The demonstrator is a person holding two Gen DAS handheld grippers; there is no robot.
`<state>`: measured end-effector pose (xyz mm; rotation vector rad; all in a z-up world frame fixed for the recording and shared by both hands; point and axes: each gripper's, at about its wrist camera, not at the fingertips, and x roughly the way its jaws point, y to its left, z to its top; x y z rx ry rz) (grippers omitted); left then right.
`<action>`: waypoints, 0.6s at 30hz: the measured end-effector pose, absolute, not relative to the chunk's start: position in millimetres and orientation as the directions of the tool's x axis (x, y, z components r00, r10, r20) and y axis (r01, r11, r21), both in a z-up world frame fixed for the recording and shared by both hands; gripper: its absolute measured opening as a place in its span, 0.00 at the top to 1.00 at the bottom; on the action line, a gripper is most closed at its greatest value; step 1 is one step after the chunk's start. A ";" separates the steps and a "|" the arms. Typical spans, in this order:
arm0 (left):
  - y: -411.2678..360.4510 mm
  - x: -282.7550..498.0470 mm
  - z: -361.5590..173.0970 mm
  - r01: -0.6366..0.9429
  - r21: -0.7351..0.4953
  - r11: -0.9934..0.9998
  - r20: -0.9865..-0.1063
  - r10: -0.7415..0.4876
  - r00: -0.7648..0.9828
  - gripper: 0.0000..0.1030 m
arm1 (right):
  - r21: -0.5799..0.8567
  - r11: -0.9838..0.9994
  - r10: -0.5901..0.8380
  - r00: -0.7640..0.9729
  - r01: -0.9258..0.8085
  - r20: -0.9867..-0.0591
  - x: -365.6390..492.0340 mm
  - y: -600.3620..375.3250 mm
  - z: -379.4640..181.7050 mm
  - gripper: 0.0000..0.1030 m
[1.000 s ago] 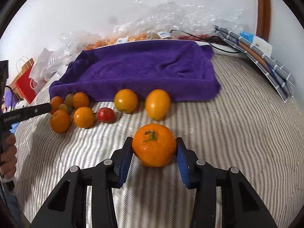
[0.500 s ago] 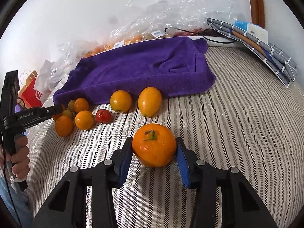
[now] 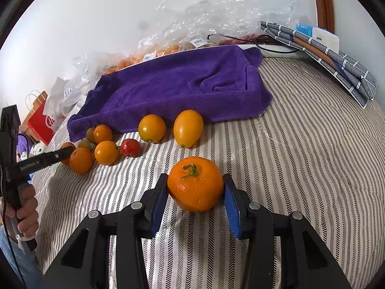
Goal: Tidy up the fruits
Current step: 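Lift the large orange with the right tool and carry it over the purple towel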
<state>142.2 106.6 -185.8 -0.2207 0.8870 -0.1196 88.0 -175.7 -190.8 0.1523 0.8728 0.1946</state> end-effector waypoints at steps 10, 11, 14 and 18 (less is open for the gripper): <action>118.0 128.8 -184.1 0.039 -0.319 0.947 -0.675 -0.255 0.692 0.61 | 0.286 0.952 0.289 0.628 -0.108 -0.723 87.7 -184.7 -191.8 0.57; 119.7 127.8 -183.5 0.035 -0.321 0.946 -0.670 -0.253 0.698 0.61 | 0.295 0.950 0.294 0.630 -0.107 -0.718 87.5 -185.7 -191.6 0.57; 119.5 128.1 -183.1 0.027 -0.318 0.948 -0.671 -0.245 0.699 0.61 | 0.298 0.949 0.290 0.647 -0.101 -0.705 84.3 -186.9 -189.5 0.57; 121.3 126.1 -181.1 0.030 -0.323 0.946 -0.659 -0.248 0.710 0.61 | 0.289 0.953 0.276 0.663 -0.094 -0.695 80.7 -187.4 -186.4 0.57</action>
